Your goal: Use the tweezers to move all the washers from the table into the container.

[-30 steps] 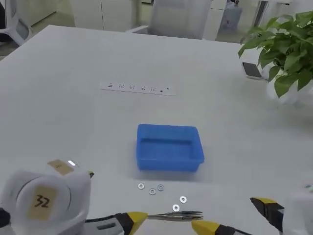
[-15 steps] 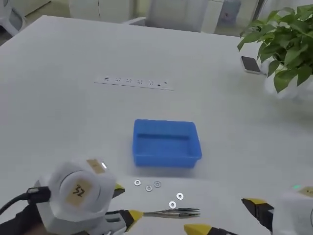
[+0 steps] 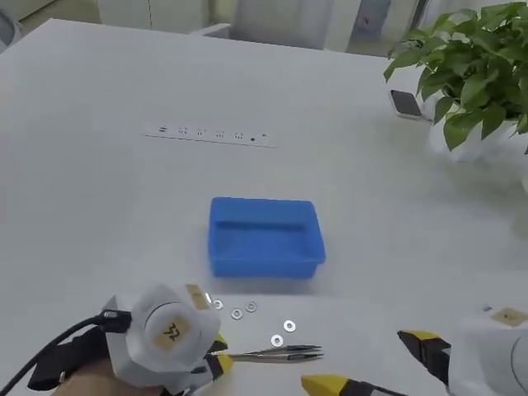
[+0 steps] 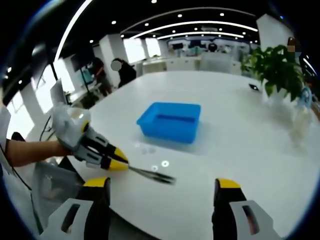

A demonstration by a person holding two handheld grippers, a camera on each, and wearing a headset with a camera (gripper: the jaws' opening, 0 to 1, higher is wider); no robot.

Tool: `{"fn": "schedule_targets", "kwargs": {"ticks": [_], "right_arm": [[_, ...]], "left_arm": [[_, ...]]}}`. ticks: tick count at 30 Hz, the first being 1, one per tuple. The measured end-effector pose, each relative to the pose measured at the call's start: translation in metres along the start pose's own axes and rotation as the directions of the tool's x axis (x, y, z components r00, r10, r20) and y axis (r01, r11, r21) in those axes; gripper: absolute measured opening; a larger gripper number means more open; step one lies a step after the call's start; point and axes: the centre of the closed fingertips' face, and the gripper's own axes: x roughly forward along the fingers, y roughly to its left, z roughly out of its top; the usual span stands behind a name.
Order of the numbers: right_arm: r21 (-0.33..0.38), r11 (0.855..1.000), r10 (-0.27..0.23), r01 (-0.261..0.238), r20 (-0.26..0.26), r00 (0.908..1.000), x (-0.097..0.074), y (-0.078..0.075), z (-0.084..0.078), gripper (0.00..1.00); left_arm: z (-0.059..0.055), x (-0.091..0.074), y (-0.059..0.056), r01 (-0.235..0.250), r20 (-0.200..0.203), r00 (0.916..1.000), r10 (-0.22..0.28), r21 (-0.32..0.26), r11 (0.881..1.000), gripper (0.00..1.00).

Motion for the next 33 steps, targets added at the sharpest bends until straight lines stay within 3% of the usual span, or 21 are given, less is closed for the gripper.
{"fn": "schedule_targets", "kwargs": {"ticks": [3, 12, 15, 17, 21, 24, 29, 33], "right_arm": [[-0.006, 1.000, -0.007, 0.007, -0.006, 1.0000, -0.001, -0.002, -0.001, 0.83], [-0.017, 1.000, -0.012, 0.012, -0.020, 0.9997, -0.002, -0.001, -0.003, 0.82], [-0.020, 1.000, -0.007, 0.007, -0.013, 0.9999, -0.002, 0.001, -0.002, 0.82], [-0.021, 1.000, -0.001, 0.000, -0.009, 1.0000, -0.002, 0.002, -0.001, 0.81], [-0.031, 0.999, 0.015, -0.016, -0.016, 0.9998, 0.000, 0.007, -0.003, 0.79], [-0.044, 0.998, 0.045, -0.046, -0.026, 0.9987, 0.002, 0.014, -0.005, 0.73], [-0.065, 0.994, 0.088, -0.091, -0.044, 0.9952, 0.009, 0.027, -0.008, 0.69], [-0.146, 0.973, 0.162, -0.176, -0.105, 0.9812, 0.018, 0.045, -0.014, 0.58]], "left_arm": [[-0.001, 0.004, -0.003, 0.026, -0.001, 0.9996, -0.026, 0.000, 1.000, 0.02], [0.005, 0.004, -0.009, 0.062, -0.012, 0.9980, -0.062, 0.094, 0.994, 0.00], [0.017, -0.006, -0.015, 0.061, 0.025, 0.9975, -0.066, 0.154, 0.986, 0.00], [0.025, -0.016, -0.018, 0.055, 0.029, 0.9977, -0.061, 0.155, 0.986, 0.00], [0.045, -0.034, -0.023, 0.038, 0.085, 0.9951, -0.051, 0.148, 0.988, 0.00], [0.059, -0.048, -0.030, 0.027, 0.112, 0.9927, -0.045, 0.155, 0.988, 0.00], [0.070, -0.060, -0.036, 0.006, 0.148, 0.9886, -0.029, 0.151, 0.988, 0.00], [0.073, -0.067, -0.040, -0.009, 0.147, 0.9890, -0.018, 0.183, 0.983, 0.00]]}}
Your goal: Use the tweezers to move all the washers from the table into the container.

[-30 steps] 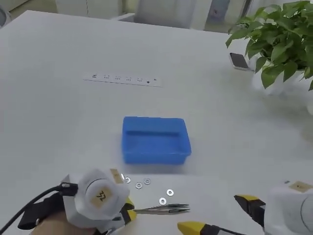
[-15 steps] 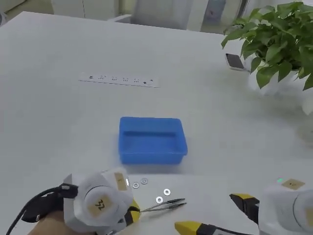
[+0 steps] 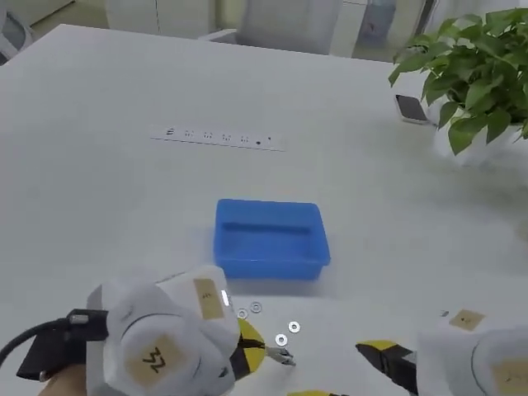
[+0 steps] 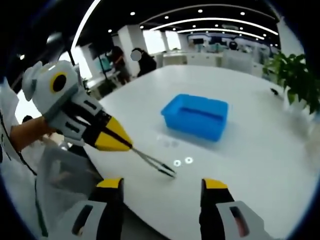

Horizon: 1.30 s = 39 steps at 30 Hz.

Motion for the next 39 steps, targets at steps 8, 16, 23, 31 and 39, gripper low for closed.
{"fn": "schedule_targets", "kwargs": {"ticks": [8, 16, 23, 31, 39], "right_arm": [[-0.134, 0.979, 0.143, -0.152, -0.071, 0.9872, 0.028, 0.032, 0.004, 0.36], [-0.325, 0.921, 0.190, -0.214, -0.103, 0.9764, 0.049, 0.045, 0.020, 0.20], [-0.432, 0.869, 0.210, -0.242, -0.121, 0.9703, 0.051, 0.048, 0.025, 0.08], [-0.563, 0.778, 0.216, -0.280, -0.178, 0.9600, 0.058, 0.049, 0.023, 0.06], [-0.616, 0.738, 0.195, -0.276, -0.197, 0.9608, 0.065, 0.044, 0.015, 0.05]], "left_arm": [[-0.005, -0.010, -0.003, 0.028, -0.116, 0.9931, -0.012, 0.137, 0.990, 0.00], [-0.001, -0.015, -0.004, 0.058, -0.115, 0.9924, -0.044, 0.122, 0.991, 0.00], [0.000, -0.021, -0.005, 0.080, -0.155, 0.9861, -0.059, 0.135, 0.988, 0.00], [-0.001, -0.018, -0.004, 0.120, -0.177, 0.9802, -0.088, 0.183, 0.976, 0.00], [0.003, -0.012, -0.004, 0.137, -0.157, 0.9813, -0.111, 0.164, 0.977, 0.00]]}}
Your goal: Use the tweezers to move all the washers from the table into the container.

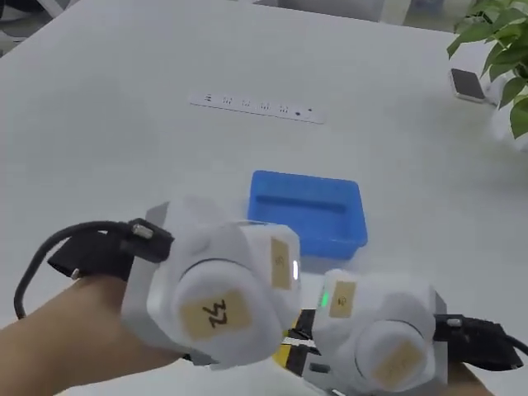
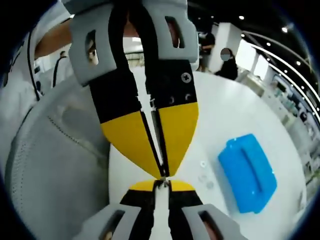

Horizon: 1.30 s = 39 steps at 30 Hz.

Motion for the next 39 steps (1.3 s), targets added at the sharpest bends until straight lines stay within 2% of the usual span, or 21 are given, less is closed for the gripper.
{"fn": "schedule_targets", "kwargs": {"ticks": [6, 11, 13, 15, 17, 18, 20, 21, 24, 25, 26, 27, 28, 30, 31, 32, 34, 35, 37, 38, 39], "right_arm": [[0.038, 0.999, 0.002, -0.003, 0.010, 0.9999, -0.001, -0.002, 0.000, 0.03], [0.024, 1.000, -0.006, 0.006, 0.013, 0.9999, -0.001, -0.004, 0.001, 0.02], [0.045, 0.999, 0.001, -0.002, 0.017, 0.9999, -0.002, -0.005, 0.002, 0.02], [0.054, 0.999, 0.003, -0.004, 0.019, 0.9998, -0.003, -0.007, 0.003, 0.02], [0.050, 0.999, -0.001, 0.000, 0.019, 0.9998, -0.005, -0.009, 0.005, 0.02], [0.048, 0.999, -0.006, 0.005, 0.019, 0.9998, -0.007, -0.013, 0.006, 0.02], [0.050, 0.999, -0.013, 0.012, 0.016, 0.9998, -0.009, -0.018, 0.007, 0.02], [0.049, 0.999, -0.019, 0.018, 0.011, 0.9998, -0.010, -0.022, 0.007, 0.02], [0.047, 0.998, -0.032, 0.032, 0.007, 0.9995, -0.011, -0.034, 0.009, 0.02], [0.048, 0.998, -0.037, 0.036, 0.001, 0.9993, -0.011, -0.039, 0.009, 0.02], [0.045, 0.998, -0.043, 0.043, -0.003, 0.9991, -0.010, -0.043, 0.008, 0.02], [0.041, 0.998, -0.049, 0.049, -0.007, 0.9988, -0.010, -0.048, 0.009, 0.02], [0.041, 0.998, -0.051, 0.052, -0.008, 0.9987, -0.009, -0.051, 0.010, 0.02], [0.043, 0.997, -0.059, 0.060, -0.011, 0.9982, -0.008, -0.057, 0.011, 0.02], [0.045, 0.997, -0.065, 0.065, -0.012, 0.9978, -0.007, -0.062, 0.012, 0.02], [0.046, 0.997, -0.067, 0.067, -0.013, 0.9977, -0.006, -0.065, 0.013, 0.02], [0.053, 0.996, -0.072, 0.073, -0.020, 0.9972, -0.002, -0.071, 0.015, 0.03], [0.055, 0.996, -0.074, 0.075, -0.022, 0.9970, 0.000, -0.074, 0.017, 0.03], [0.060, 0.995, -0.074, 0.075, -0.021, 0.9970, 0.003, -0.077, 0.019, 0.03], [0.065, 0.995, -0.073, 0.074, -0.023, 0.9971, 0.005, -0.079, 0.020, 0.03], [0.066, 0.995, -0.073, 0.074, -0.024, 0.9970, 0.007, -0.079, 0.021, 0.03]], "left_arm": [[0.001, 0.000, 0.003, -0.052, 0.067, 0.9962, 0.055, -0.052, 0.997, 0.00], [-0.002, -0.003, 0.006, -0.103, 0.086, 0.9902, 0.110, -0.090, 0.991, 0.00], [-0.001, -0.004, 0.006, -0.120, 0.115, 0.9836, 0.139, -0.154, 0.981, 0.02], [0.000, -0.005, 0.008, -0.127, 0.145, 0.9752, 0.167, -0.251, 0.960, 0.18], [-0.004, -0.010, 0.012, -0.158, 0.150, 0.9646, 0.217, -0.328, 0.931, 0.26], [-0.007, -0.016, 0.017, -0.200, 0.160, 0.9488, 0.272, -0.361, 0.911, 0.28], [-0.015, -0.025, 0.022, -0.250, 0.145, 0.9287, 0.341, -0.434, 0.865, 0.31], [-0.026, -0.033, 0.027, -0.301, 0.119, 0.9081, 0.402, -0.480, 0.824, 0.33], [-0.057, -0.053, 0.033, -0.426, 0.021, 0.8524, 0.522, -0.551, 0.717, 0.41], [-0.069, -0.062, 0.033, -0.465, -0.011, 0.8278, 0.561, -0.573, 0.675, 0.43], [-0.077, -0.067, 0.033, -0.483, -0.030, 0.8156, 0.578, -0.586, 0.651, 0.44], [-0.090, -0.075, 0.034, -0.529, -0.075, 0.7844, 0.616, -0.599, 0.601, 0.45], [-0.097, -0.082, 0.036, -0.567, -0.101, 0.7574, 0.645, -0.592, 0.573, 0.48], [-0.108, -0.090, 0.038, -0.631, -0.146, 0.7174, 0.681, -0.549, 0.548, 0.55], [-0.113, -0.093, 0.037, -0.653, -0.169, 0.7016, 0.692, -0.542, 0.529, 0.56], [-0.115, -0.096, 0.038, -0.673, -0.176, 0.6746, 0.717, -0.547, 0.498, 0.57], [-0.112, -0.098, 0.039, -0.669, -0.159, 0.6466, 0.746, -0.589, 0.454, 0.59], [-0.111, -0.098, 0.040, -0.665, -0.152, 0.6358, 0.757, -0.605, 0.437, 0.59], [-0.111, -0.093, 0.037, -0.650, -0.153, 0.6363, 0.756, -0.634, 0.419, 0.58], [-0.111, -0.091, 0.037, -0.638, -0.144, 0.6151, 0.775, -0.668, 0.383, 0.58], [-0.111, -0.088, 0.037, -0.643, -0.140, 0.6243, 0.769, -0.651, 0.404, 0.59]]}}
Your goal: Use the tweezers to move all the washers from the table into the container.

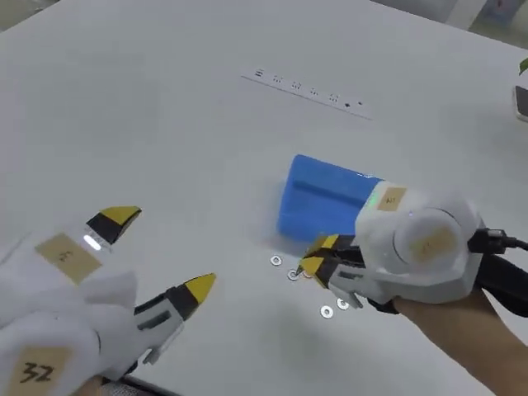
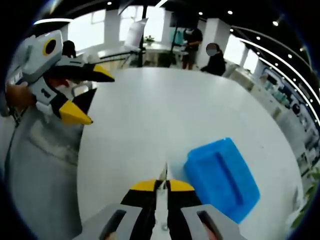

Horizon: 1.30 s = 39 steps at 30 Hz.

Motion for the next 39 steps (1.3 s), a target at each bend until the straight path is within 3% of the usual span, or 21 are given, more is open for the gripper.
{"fn": "schedule_targets", "kwargs": {"ticks": [1, 2, 3, 5, 9, 13, 18, 34, 39], "right_arm": [[-0.002, 1.000, -0.003, 0.003, -0.002, 1.0000, 0.002, -0.002, 0.000, 0.03], [-0.001, 1.000, -0.003, 0.003, -0.003, 1.0000, 0.004, -0.002, 0.000, 0.03], [0.006, 1.000, 0.001, -0.001, -0.006, 1.0000, 0.006, -0.003, 0.000, 0.04], [0.006, 1.000, 0.002, -0.002, -0.009, 1.0000, 0.008, -0.003, 0.001, 0.04], [0.008, 1.000, -0.001, 0.002, -0.006, 1.0000, 0.011, -0.005, 0.003, 0.04], [0.006, 1.000, -0.012, 0.012, 0.000, 0.9999, 0.013, -0.008, 0.007, 0.04], [0.017, 1.000, -0.013, 0.013, 0.006, 0.9999, 0.018, -0.010, 0.011, 0.04], [0.037, 0.999, -0.001, 0.001, -0.004, 1.0000, 0.028, -0.016, 0.014, 0.03], [0.019, 1.000, -0.004, 0.004, -0.021, 0.9998, 0.027, -0.018, 0.013, 0.03]], "left_arm": [[-0.006, -0.002, 0.000, 0.015, -0.066, 0.9977, -0.012, 0.058, 0.998, 0.61], [0.001, -0.001, 0.008, -0.036, -0.023, 0.9990, 0.038, 0.072, 0.997, 0.61], [0.002, -0.003, 0.006, -0.021, -0.012, 0.9997, 0.021, 0.050, 0.999, 0.60], [0.000, -0.003, 0.005, -0.013, -0.015, 0.9998, 0.013, 0.021, 1.000, 0.63], [-0.012, -0.007, 0.005, -0.030, -0.041, 0.9986, 0.032, 0.052, 0.998, 0.65], [-0.010, -0.004, 0.004, -0.020, -0.037, 0.9991, 0.021, 0.047, 0.999, 0.70], [-0.011, -0.004, 0.002, -0.008, -0.037, 0.9992, 0.010, 0.054, 0.999, 0.69], [-0.015, -0.002, 0.005, -0.021, -0.059, 0.9980, 0.025, 0.074, 0.997, 0.71], [-0.020, 0.000, 0.004, -0.017, -0.088, 0.9958, 0.024, 0.087, 0.996, 0.71]]}}
